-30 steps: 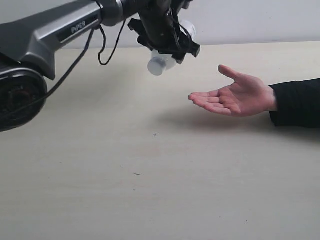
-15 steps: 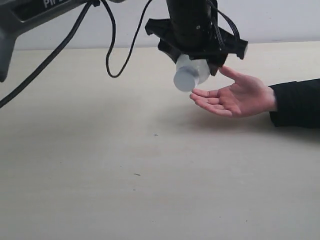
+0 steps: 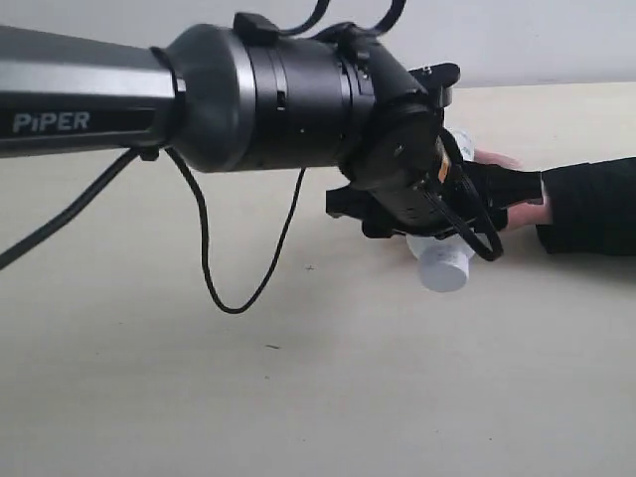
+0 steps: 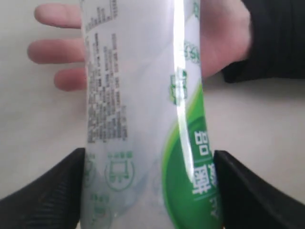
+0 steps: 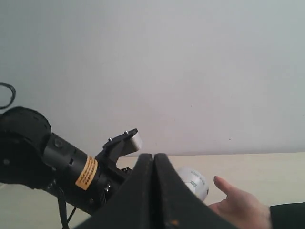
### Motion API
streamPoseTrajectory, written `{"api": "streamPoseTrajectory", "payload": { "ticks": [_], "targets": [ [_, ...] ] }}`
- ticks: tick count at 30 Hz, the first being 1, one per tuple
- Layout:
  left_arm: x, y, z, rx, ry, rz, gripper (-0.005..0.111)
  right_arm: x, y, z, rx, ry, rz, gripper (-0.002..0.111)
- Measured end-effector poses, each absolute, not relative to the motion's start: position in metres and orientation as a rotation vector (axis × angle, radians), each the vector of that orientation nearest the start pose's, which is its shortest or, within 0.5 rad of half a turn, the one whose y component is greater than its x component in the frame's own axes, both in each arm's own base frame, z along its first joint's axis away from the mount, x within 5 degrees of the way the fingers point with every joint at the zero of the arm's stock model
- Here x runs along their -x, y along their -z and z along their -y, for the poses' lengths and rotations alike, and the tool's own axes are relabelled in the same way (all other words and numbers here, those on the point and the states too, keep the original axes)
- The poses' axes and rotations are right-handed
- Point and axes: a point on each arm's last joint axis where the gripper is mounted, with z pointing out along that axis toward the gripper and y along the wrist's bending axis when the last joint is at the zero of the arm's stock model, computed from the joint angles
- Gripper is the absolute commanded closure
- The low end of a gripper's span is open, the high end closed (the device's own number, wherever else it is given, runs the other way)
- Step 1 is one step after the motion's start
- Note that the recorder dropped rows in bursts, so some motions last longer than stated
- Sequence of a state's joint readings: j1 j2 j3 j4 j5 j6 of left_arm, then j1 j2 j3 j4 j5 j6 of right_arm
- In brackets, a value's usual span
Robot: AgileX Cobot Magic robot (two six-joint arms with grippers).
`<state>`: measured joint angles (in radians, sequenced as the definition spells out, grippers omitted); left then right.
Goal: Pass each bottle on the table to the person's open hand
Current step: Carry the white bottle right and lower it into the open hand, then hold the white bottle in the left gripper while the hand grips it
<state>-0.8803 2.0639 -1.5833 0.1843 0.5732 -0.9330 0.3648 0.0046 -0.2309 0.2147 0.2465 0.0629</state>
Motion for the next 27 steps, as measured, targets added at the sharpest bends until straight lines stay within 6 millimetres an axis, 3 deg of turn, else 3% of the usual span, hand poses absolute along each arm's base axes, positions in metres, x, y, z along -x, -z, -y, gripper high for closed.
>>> {"api": "streamPoseTrajectory", "payload": {
  "ticks": [6, 10, 17, 27],
  "targets": [
    [-0.311, -0.188, 0.371, 0.051, 0.853, -2.424, 0.107, -0.036, -0.268, -0.019, 0.114, -0.55, -1.519, 0.108],
    [-0.325, -0.162, 0.366, 0.073, 0.812, -2.443, 0.107, -0.036, -0.268, -0.019, 0.114, -0.55, -1.519, 0.108],
    [-0.339, -0.155, 0.359, 0.092, 0.828, -2.4, 0.107, -0.036, -0.268, -0.019, 0.114, -0.55, -1.519, 0.108],
    [-0.341, -0.142, 0.358, 0.091, 0.809, -2.418, 0.105, -0.036, -0.268, -0.019, 0.114, -0.55, -1.519, 0.108]
  ]
}}
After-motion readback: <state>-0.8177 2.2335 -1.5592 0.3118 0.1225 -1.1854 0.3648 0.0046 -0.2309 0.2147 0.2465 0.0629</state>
